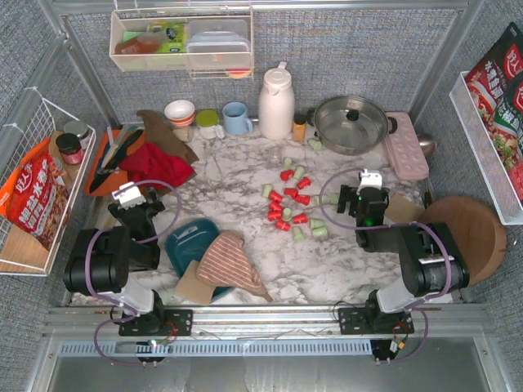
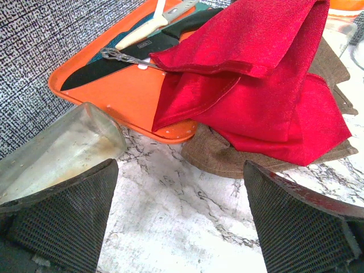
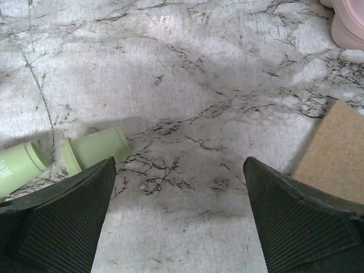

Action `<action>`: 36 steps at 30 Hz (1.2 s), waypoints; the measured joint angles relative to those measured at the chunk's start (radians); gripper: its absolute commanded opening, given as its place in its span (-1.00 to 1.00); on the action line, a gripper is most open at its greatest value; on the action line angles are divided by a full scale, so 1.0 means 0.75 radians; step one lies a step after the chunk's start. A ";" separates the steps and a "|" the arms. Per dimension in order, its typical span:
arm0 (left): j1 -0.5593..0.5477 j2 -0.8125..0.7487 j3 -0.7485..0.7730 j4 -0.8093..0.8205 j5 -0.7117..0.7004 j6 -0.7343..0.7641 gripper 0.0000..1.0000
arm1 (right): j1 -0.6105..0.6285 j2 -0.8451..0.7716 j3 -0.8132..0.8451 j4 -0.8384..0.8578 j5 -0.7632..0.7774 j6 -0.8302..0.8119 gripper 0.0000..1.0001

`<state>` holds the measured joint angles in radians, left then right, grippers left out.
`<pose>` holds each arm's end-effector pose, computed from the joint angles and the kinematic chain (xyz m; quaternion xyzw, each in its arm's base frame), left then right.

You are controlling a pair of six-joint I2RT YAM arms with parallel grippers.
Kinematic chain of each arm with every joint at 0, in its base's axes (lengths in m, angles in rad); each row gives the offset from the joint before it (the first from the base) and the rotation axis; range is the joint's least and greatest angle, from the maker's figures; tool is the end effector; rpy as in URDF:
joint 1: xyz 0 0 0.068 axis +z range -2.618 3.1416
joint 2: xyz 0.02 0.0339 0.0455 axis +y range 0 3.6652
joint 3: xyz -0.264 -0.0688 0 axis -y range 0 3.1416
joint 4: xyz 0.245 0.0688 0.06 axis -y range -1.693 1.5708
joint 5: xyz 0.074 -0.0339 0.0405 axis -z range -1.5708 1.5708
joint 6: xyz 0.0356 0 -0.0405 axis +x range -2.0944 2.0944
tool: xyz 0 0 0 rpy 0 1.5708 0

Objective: Mix the coffee capsules in the storage basket

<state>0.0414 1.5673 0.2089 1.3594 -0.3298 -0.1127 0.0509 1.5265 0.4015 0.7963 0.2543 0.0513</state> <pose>0.2364 0.0213 0.1508 -0.1695 0.6862 0.0911 0.7016 0.2708 0.0048 0.1470 0.0739 0.8067 -0.0735 0.5817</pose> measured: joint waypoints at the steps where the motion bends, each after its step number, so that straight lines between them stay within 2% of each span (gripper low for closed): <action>1: 0.000 0.000 0.000 0.000 0.000 0.000 0.99 | 0.000 0.000 0.000 0.000 -0.001 0.000 0.98; 29: 0.000 -0.002 0.000 0.000 0.001 0.000 0.99 | 0.000 0.000 0.000 0.000 -0.002 0.003 0.98; 33: -0.007 -0.169 0.055 -0.171 0.025 0.010 0.99 | 0.005 -0.023 -0.004 -0.011 -0.006 -0.001 0.98; 36: -0.010 -0.353 0.180 -0.391 0.056 -0.002 0.99 | 0.038 -0.150 -0.004 -0.087 0.023 -0.009 0.98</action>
<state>0.0341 1.3025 0.3439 1.0660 -0.2874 -0.1143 0.0792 1.4139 0.3985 0.7307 0.2718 0.0444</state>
